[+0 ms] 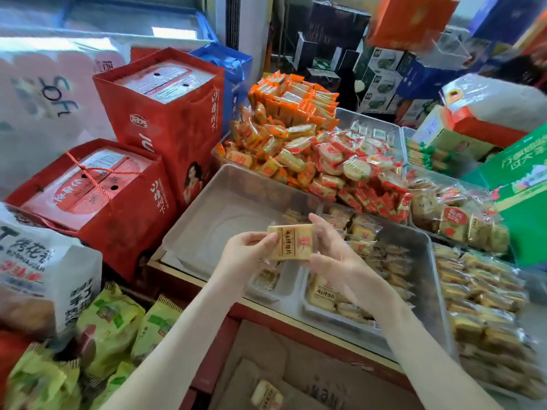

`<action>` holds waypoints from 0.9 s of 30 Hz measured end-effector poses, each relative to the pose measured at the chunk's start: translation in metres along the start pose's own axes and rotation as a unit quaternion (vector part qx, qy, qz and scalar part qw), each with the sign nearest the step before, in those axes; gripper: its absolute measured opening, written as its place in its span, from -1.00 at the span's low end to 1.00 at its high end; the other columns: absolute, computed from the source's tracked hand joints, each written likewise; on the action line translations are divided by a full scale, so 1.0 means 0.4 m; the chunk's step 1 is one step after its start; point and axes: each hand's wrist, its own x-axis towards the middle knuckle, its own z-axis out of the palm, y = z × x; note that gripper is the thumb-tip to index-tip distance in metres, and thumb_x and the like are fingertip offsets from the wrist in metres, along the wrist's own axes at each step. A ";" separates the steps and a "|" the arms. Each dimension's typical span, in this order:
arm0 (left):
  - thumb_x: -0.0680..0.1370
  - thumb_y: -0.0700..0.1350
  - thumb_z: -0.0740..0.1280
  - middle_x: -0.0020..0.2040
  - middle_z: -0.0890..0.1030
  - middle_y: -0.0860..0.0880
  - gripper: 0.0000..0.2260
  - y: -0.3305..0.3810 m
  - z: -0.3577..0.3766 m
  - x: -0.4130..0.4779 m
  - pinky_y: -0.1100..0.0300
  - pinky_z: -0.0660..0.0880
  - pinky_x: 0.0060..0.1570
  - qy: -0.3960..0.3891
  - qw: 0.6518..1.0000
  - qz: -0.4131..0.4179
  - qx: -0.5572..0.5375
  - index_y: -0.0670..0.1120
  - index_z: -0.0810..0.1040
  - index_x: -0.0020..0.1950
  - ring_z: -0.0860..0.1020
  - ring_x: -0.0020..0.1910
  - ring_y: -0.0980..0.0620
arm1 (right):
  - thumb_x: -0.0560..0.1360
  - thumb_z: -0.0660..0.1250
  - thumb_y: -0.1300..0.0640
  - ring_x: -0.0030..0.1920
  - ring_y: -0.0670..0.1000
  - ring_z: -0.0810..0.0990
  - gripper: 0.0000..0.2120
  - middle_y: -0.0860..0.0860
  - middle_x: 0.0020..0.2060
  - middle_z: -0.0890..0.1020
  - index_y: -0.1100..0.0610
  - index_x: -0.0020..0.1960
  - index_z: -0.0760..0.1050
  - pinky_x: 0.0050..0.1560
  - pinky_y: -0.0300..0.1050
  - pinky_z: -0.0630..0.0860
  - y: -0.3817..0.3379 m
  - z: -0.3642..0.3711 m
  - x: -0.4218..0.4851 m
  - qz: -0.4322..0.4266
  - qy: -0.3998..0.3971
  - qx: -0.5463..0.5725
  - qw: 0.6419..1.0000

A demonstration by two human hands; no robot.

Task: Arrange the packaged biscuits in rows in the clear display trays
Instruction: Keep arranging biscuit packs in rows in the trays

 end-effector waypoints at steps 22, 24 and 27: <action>0.42 -0.09 0.38 -0.42 0.55 0.03 -0.81 0.037 0.046 -0.275 0.38 0.43 -0.41 -0.146 0.986 0.075 0.015 -0.18 0.45 -0.20 0.47 -0.46 0.17 | 0.43 0.39 0.16 -0.01 0.10 0.55 -0.64 0.16 -0.05 0.63 0.28 0.15 0.41 0.09 -0.05 0.44 0.022 0.080 -0.237 -0.013 0.172 0.326 0.929; 0.41 -0.10 0.36 -0.36 0.56 -0.01 -0.82 0.033 0.030 -0.290 0.36 0.45 -0.38 -0.176 0.981 0.080 0.001 -0.17 0.42 -0.19 0.48 -0.43 0.14 | 0.33 0.56 0.15 0.06 0.15 0.49 -0.47 0.23 0.02 0.57 0.26 0.19 0.42 0.20 0.02 0.36 0.043 0.085 -0.243 -0.012 0.147 0.377 0.914; 0.44 -0.13 0.36 -0.28 0.55 -0.06 -0.84 0.019 0.013 -0.301 0.31 0.48 -0.38 -0.183 0.978 0.098 -0.019 -0.15 0.40 -0.17 0.49 -0.37 0.08 | 0.31 0.56 0.13 -0.07 0.10 0.59 -0.69 0.18 -0.11 0.65 0.25 -0.06 0.56 0.11 -0.03 0.43 0.054 0.107 -0.249 0.000 0.164 0.397 0.903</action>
